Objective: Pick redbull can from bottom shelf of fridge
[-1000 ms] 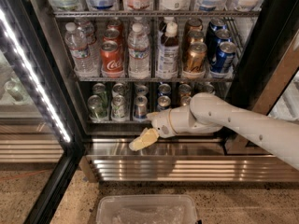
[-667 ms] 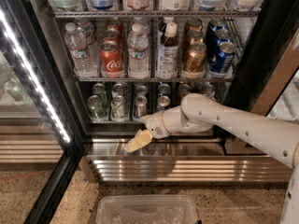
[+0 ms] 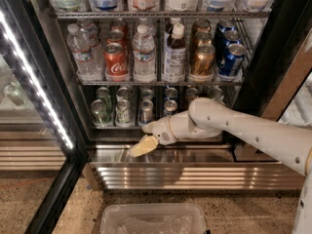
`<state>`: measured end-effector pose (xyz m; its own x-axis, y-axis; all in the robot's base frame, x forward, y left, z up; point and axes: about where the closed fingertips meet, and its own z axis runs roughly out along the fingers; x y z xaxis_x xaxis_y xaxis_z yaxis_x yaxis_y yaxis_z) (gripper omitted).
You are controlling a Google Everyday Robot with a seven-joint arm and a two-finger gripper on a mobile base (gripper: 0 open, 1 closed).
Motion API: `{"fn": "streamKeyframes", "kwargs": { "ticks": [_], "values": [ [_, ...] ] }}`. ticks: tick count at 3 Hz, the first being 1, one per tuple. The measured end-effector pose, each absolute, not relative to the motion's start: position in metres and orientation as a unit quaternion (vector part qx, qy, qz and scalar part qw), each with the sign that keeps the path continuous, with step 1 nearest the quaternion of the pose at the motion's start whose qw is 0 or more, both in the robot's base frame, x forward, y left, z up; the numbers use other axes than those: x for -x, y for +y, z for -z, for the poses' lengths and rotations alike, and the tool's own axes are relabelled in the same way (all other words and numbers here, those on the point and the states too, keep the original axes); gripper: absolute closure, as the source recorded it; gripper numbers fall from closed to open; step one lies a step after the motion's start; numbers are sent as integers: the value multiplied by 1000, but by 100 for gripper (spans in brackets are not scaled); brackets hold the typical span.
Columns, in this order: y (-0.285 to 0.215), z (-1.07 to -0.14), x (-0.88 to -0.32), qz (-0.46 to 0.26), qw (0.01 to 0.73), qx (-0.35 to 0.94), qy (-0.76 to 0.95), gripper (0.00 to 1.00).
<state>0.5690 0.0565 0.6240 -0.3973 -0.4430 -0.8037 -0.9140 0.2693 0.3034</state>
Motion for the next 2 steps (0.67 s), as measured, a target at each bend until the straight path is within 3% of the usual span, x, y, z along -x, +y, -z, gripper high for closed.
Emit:
{"fn": "streamKeyframes", "kwargs": {
  "ticks": [2],
  "values": [
    [50,-623,-578,-343,312,468,752,21]
  ]
}}
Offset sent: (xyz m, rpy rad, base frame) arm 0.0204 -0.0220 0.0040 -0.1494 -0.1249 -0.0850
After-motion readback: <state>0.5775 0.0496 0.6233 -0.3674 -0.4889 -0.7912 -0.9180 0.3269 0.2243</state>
